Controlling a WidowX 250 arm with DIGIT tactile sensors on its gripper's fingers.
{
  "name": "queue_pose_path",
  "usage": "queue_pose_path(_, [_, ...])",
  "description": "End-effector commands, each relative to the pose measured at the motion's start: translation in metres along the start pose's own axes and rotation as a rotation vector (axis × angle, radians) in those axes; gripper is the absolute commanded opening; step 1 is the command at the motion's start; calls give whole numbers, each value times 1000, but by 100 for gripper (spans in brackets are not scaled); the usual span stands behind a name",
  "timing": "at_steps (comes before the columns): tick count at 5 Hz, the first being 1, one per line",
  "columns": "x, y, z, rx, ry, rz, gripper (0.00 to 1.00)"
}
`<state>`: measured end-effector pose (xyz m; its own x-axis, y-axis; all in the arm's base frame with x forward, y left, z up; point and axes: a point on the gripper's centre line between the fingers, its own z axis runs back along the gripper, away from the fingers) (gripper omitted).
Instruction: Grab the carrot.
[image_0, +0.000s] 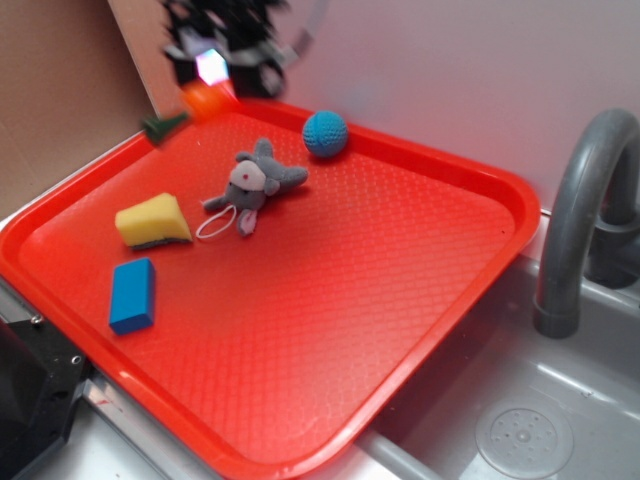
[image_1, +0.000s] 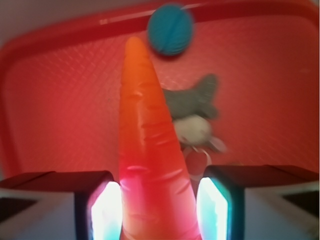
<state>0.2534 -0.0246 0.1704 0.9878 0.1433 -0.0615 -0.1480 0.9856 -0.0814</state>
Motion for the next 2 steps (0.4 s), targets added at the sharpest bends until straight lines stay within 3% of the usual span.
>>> queue_pose_path(1, [-27,3,39,-11,-148,-96,0])
queue_pose_path(2, [-18,-4,39,26,-136,-122,0])
